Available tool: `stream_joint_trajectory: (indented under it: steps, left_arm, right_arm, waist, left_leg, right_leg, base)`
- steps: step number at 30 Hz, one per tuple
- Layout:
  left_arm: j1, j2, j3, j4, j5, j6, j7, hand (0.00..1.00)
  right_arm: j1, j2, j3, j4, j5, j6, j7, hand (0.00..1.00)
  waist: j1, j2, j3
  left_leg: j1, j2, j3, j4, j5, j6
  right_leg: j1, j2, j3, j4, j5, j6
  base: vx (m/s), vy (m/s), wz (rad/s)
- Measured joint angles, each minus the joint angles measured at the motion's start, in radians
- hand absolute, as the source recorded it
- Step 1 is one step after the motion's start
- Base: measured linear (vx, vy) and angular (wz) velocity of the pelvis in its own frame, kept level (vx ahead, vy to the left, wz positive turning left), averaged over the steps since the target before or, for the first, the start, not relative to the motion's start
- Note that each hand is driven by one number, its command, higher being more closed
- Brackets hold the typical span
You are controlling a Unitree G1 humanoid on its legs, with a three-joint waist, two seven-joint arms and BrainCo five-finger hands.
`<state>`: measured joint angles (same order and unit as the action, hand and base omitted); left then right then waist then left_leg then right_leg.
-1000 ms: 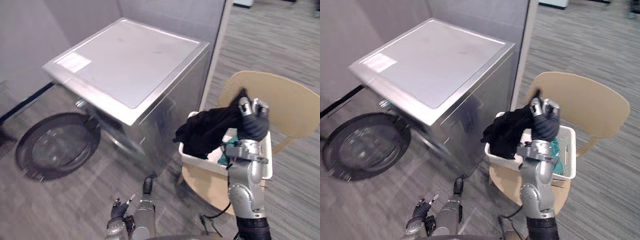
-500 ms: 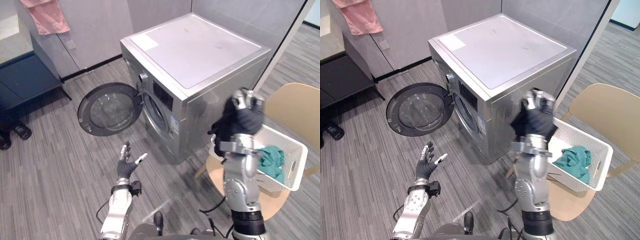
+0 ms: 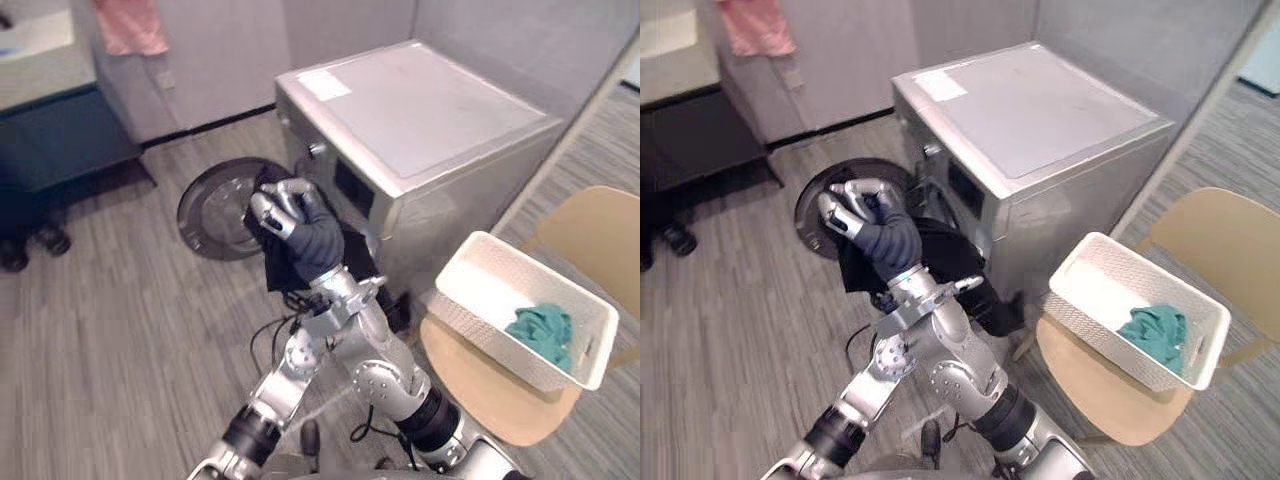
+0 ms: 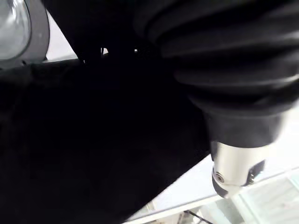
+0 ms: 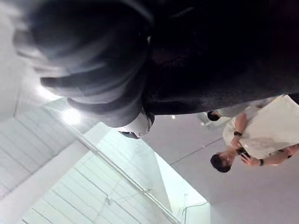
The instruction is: Pick up the laundry basket with both hands and put the clothes into the washing machine.
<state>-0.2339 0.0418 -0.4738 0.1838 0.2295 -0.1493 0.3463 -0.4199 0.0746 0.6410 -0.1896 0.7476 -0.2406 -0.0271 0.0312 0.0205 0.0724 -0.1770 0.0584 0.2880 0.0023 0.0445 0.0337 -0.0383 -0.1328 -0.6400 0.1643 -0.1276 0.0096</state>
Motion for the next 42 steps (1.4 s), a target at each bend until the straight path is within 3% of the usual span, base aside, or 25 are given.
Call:
stream_joint_trajectory:
  steps: [2, 3, 5, 6, 8, 10, 11, 12, 15, 17, 19, 21, 22, 23, 24, 26, 27, 30, 32, 34, 35, 36, 37, 39, 42]
  left_arm:
    - [-0.011, 0.000, 0.001, 0.012, 0.000, 0.001, 0.006, 1.00]
    - [-0.002, 0.004, 0.002, 0.017, 0.000, 0.001, 0.005, 1.00]
    - [0.029, 0.024, 0.015, 0.017, -0.002, 0.000, 0.005, 1.00]
    - [0.063, 0.020, 0.046, 0.008, -0.007, 0.000, 0.002, 1.00]
    - [0.159, 0.021, 0.095, -0.021, -0.027, 0.000, 0.000, 1.00]
    - [0.273, 0.029, 0.140, -0.066, -0.044, 0.001, -0.018, 1.00]
    - [0.324, 0.041, 0.167, -0.088, -0.059, 0.001, -0.019, 1.00]
    - [0.354, 0.049, 0.200, -0.114, -0.067, 0.001, -0.020, 1.00]
    - [0.372, 0.051, 0.264, -0.139, -0.086, -0.001, -0.021, 1.00]
    - [0.376, 0.049, 0.283, -0.139, -0.104, -0.001, -0.036, 1.00]
    - [0.380, 0.050, 0.296, -0.140, -0.112, -0.001, -0.049, 1.00]
    - [0.414, 0.037, 0.309, -0.149, -0.113, -0.003, -0.074, 1.00]
    - [0.423, 0.030, 0.313, -0.149, -0.113, -0.003, -0.081, 1.00]
    - [0.441, 0.013, 0.318, -0.153, -0.113, -0.005, -0.088, 1.00]
    - [0.441, 0.003, 0.320, -0.153, -0.113, -0.006, -0.094, 1.00]
    - [0.448, -0.013, 0.328, -0.153, -0.115, -0.007, -0.105, 1.00]
    - [0.450, -0.026, 0.326, -0.152, -0.124, -0.006, -0.109, 1.00]
    - [0.445, -0.050, 0.315, -0.159, -0.137, -0.007, -0.129, 1.00]
    - [0.448, -0.053, 0.316, -0.164, -0.137, -0.007, -0.130, 1.00]
    - [0.454, -0.052, 0.316, -0.183, -0.137, -0.007, -0.130, 1.00]
    - [0.455, -0.051, 0.316, -0.204, -0.137, -0.007, -0.130, 1.00]
    - [0.463, -0.065, 0.313, -0.222, -0.137, -0.007, -0.130, 1.00]
    - [0.462, -0.069, 0.310, -0.218, -0.137, -0.007, -0.131, 1.00]
    - [0.463, -0.032, 0.312, -0.214, -0.137, -0.001, -0.150, 1.00]
    - [0.481, -0.026, 0.310, -0.214, -0.137, 0.000, -0.161, 1.00]
  right_arm:
    - [-0.010, -0.007, -0.012, 0.000, 0.010, -0.015, -0.012, 1.00]
    - [-0.008, -0.009, -0.013, 0.000, 0.010, -0.014, -0.016, 1.00]
    - [-0.001, -0.009, -0.019, 0.000, 0.010, -0.014, -0.016, 1.00]
    - [0.015, -0.011, -0.030, 0.000, 0.007, -0.013, -0.010, 0.00]
    - [0.082, -0.026, -0.038, 0.000, 0.000, -0.012, 0.012, 0.00]
    - [0.164, -0.061, -0.064, -0.002, -0.025, -0.010, 0.027, 0.00]
    - [0.219, -0.078, -0.098, -0.006, -0.055, -0.007, 0.032, 0.00]
    - [0.258, -0.092, -0.142, -0.015, -0.096, 0.001, 0.033, 0.00]
    - [0.315, -0.115, -0.261, -0.023, -0.216, 0.011, 0.030, 0.00]
    - [0.363, -0.127, -0.334, -0.023, -0.284, 0.011, 0.029, 0.00]
    - [0.418, -0.128, -0.405, -0.023, -0.371, 0.013, 0.015, 0.00]
    - [0.492, -0.126, -0.450, -0.036, -0.441, 0.016, 0.004, 0.00]
    - [0.516, -0.129, -0.457, -0.044, -0.448, 0.017, 0.004, 0.00]
    - [0.552, -0.136, -0.475, -0.056, -0.470, 0.022, 0.003, 0.00]
    - [0.568, -0.139, -0.486, -0.062, -0.509, 0.027, -0.011, 0.00]
    - [0.566, -0.159, -0.493, -0.080, -0.539, 0.034, -0.024, 0.00]
    - [0.574, -0.152, -0.511, -0.120, -0.570, 0.038, -0.044, 0.00]
    - [0.581, -0.138, -0.545, -0.177, -0.604, 0.036, -0.067, 0.00]
    - [0.581, -0.136, -0.550, -0.177, -0.612, 0.039, -0.078, 0.00]
    - [0.594, -0.135, -0.560, -0.177, -0.640, 0.050, -0.086, 0.00]
    - [0.607, -0.135, -0.563, -0.177, -0.646, 0.052, -0.088, 0.00]
    - [0.615, -0.141, -0.571, -0.182, -0.671, 0.053, -0.092, 0.00]
    - [0.622, -0.135, -0.577, -0.167, -0.682, 0.054, -0.096, 0.00]
    - [0.698, -0.070, -0.582, -0.170, -0.711, 0.071, -0.099, 0.00]
    - [0.711, -0.064, -0.585, -0.167, -0.743, 0.079, -0.099, 0.00]
  waist:
    - [-0.005, 0.003, 0.003]
    - [-0.003, -0.002, 0.003]
    - [-0.010, -0.006, 0.003]
    - [-0.007, -0.007, 0.004]
    - [0.007, -0.007, 0.008]
    - [0.005, -0.010, 0.011]
    - [-0.011, -0.010, 0.014]
    - [-0.021, -0.011, 0.023]
    - [-0.021, -0.034, 0.049]
    - [-0.026, -0.028, 0.068]
    - [-0.048, -0.037, 0.073]
    - [-0.073, -0.040, 0.070]
    - [-0.077, -0.030, 0.066]
    - [-0.072, -0.006, 0.056]
    - [-0.075, 0.000, 0.059]
    - [-0.058, 0.018, 0.072]
    - [-0.045, 0.016, 0.073]
    - [-0.041, 0.007, 0.077]
    - [-0.032, 0.005, 0.079]
    - [-0.017, 0.006, 0.079]
    - [-0.012, 0.013, 0.078]
    - [-0.016, 0.062, 0.075]
    - [-0.016, 0.065, 0.083]
    - [-0.019, -0.004, 0.067]
    - [-0.025, -0.023, 0.064]
  left_leg:
    - [-0.020, 0.032, 0.092, 0.040, 0.008, 0.000]
    - [-0.022, 0.024, 0.071, 0.050, 0.011, 0.000]
    - [-0.021, -0.012, 0.032, 0.052, 0.004, 0.007]
    - [-0.016, -0.038, 0.016, 0.056, -0.010, 0.020]
    - [0.007, -0.065, -0.002, 0.076, -0.064, 0.024]
    - [0.043, -0.081, -0.037, 0.090, -0.097, 0.039]
    - [0.053, -0.079, -0.084, 0.094, -0.107, 0.046]
    - [0.054, -0.076, -0.128, 0.089, -0.109, 0.049]
    - [0.062, -0.078, -0.185, 0.081, -0.110, 0.049]
    - [0.088, -0.083, -0.213, 0.073, -0.126, 0.038]
    - [0.131, -0.104, -0.246, 0.069, -0.151, 0.015]
    - [0.161, -0.113, -0.271, 0.145, -0.244, -0.018]
    - [0.159, -0.101, -0.277, 0.188, -0.282, -0.032]
    - [0.129, -0.061, -0.257, 0.328, -0.326, -0.069]
    - [0.027, -0.011, -0.218, 0.560, -0.316, -0.095]
    - [-0.075, 0.081, -0.183, 0.828, -0.290, -0.142]
    - [-0.116, 0.123, -0.162, 0.923, -0.302, -0.124]
    - [-0.160, 0.132, -0.145, 0.824, -0.331, -0.082]
    - [-0.162, 0.127, -0.172, 0.720, -0.331, -0.082]
    - [-0.153, 0.095, -0.274, 0.557, -0.321, -0.097]
    - [-0.122, 0.087, -0.347, 0.430, -0.263, -0.126]
    - [-0.104, 0.120, -0.398, 0.359, -0.114, -0.115]
    - [-0.104, 0.133, -0.390, 0.391, -0.138, -0.170]
    - [-0.059, 0.091, -0.287, 0.380, -0.170, -0.135]
    - [-0.023, 0.077, -0.165, 0.383, -0.196, -0.098]
  right_leg:
    - [-0.001, -0.003, -0.035, 0.007, 0.000, 0.003]
    - [0.001, -0.010, -0.027, 0.015, 0.000, 0.004]
    - [0.009, -0.048, -0.020, 0.049, -0.024, 0.039]
    - [0.006, -0.086, -0.022, 0.105, -0.053, 0.065]
    - [-0.015, -0.155, -0.012, 0.262, -0.079, 0.064]
    - [-0.077, -0.223, 0.061, 0.491, -0.047, -0.033]
    - [-0.134, -0.201, 0.156, 0.582, -0.074, -0.051]
    - [-0.185, -0.150, 0.233, 0.595, -0.096, -0.023]
    - [-0.287, -0.073, 0.291, 0.487, -0.099, -0.006]
    - [-0.336, -0.045, 0.283, 0.362, -0.074, 0.010]
    - [-0.351, -0.036, 0.258, 0.185, 0.001, 0.028]
    - [-0.336, -0.024, 0.262, 0.127, 0.064, -0.020]
    - [-0.327, -0.014, 0.264, 0.136, 0.086, -0.051]
    - [-0.306, 0.011, 0.254, 0.147, 0.082, -0.053]
    - [-0.277, 0.044, 0.252, 0.135, 0.081, -0.077]
    - [-0.210, 0.105, 0.253, 0.107, 0.076, -0.103]
    - [-0.154, 0.129, 0.270, 0.090, 0.062, -0.113]
    - [-0.069, 0.121, 0.340, 0.033, 0.062, -0.114]
    - [-0.038, 0.116, 0.389, 0.021, 0.061, -0.113]
    - [-0.016, 0.110, 0.444, 0.026, 0.050, -0.094]
    - [-0.007, 0.113, 0.484, 0.044, 0.015, -0.038]
    - [0.002, 0.145, 0.517, 0.065, -0.030, 0.010]
    - [-0.001, 0.147, 0.537, 0.086, -0.049, 0.022]
    - [-0.039, 0.084, 0.619, 0.137, -0.079, 0.062]
    - [-0.064, 0.054, 0.730, 0.121, -0.058, 0.091]
  base:
    - [0.07, 0.006, 0.80]
    - [0.12, 0.068, 0.73]
    - [0.12, 0.098, 0.69]
    - [0.13, 0.128, 0.54]
    - [0.11, 0.120, 0.34]
    - [0.15, 0.109, 0.46]
    - [0.24, 0.097, 0.99]
    - [0.20, 0.041, 0.97]
    - [0.21, -0.015, 0.72]
    - [0.23, -0.041, 0.55]
    - [0.37, -0.087, 0.63]
    - [0.49, -0.162, 0.58]
    - [0.53, -0.182, 0.33]
    - [0.54, -0.192, 0.20]
    - [0.57, -0.204, 0.08]
    - [0.47, -0.168, -0.35]
    - [0.51, -0.132, -0.52]
    - [0.46, -0.056, -0.52]
    - [0.31, 0.095, -0.76]
    - [0.24, 0.178, -0.93]
    - [0.33, 0.338, -1.13]
    - [0.28, 0.294, -1.14]
    - [0.25, 0.354, -1.05]
    - [0.12, 0.239, -0.91]
    - [0.08, 0.235, -1.05]
